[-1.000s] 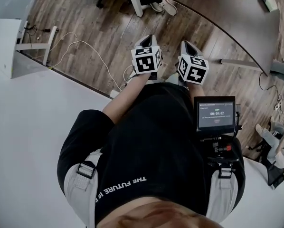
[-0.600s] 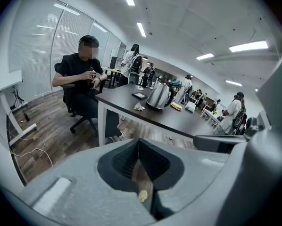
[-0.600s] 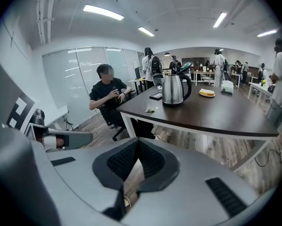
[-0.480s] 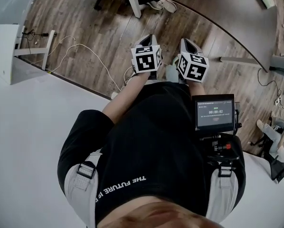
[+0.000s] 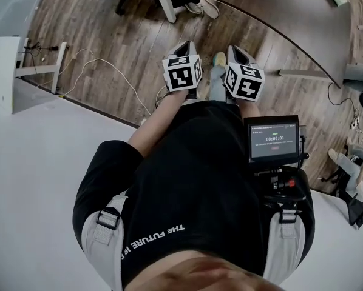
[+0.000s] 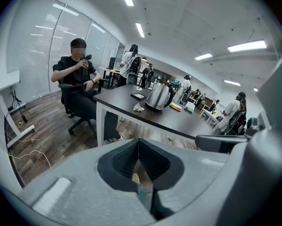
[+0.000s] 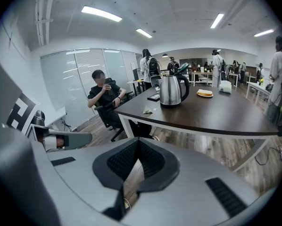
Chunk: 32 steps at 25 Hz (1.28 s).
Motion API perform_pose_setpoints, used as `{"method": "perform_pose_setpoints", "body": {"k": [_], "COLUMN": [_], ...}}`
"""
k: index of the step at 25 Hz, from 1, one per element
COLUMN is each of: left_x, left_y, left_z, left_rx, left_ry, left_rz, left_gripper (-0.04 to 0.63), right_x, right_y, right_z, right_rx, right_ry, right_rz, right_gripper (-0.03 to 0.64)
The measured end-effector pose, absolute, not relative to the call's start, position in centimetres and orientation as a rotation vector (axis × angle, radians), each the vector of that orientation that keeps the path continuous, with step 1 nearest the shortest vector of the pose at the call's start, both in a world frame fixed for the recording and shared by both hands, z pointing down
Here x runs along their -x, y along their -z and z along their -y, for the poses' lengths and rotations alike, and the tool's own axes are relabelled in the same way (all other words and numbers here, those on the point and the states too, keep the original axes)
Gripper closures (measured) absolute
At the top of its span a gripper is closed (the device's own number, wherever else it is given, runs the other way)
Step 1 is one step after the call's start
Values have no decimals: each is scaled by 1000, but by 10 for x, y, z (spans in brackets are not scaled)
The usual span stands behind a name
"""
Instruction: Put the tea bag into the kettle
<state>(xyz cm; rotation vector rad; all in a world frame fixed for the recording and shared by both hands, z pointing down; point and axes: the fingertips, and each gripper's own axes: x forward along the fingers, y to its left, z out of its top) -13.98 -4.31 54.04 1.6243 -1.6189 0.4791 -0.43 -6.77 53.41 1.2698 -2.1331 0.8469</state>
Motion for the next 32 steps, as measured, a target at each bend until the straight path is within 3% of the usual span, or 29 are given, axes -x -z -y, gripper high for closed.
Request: {"method": "perform_pose_setpoints", "body": {"k": [32], "left_x": [130], "left_y": [-534], "left_z": [58], "left_rx": [-1708], "left_ry": [-500], "left_rz": [1616], "left_gripper": [589], "right_x": [1], "right_y": [-529], "right_z": [87], "right_rx": [-1319], "right_ry": [-796], "right_rz": [2172], "right_gripper": [610]}}
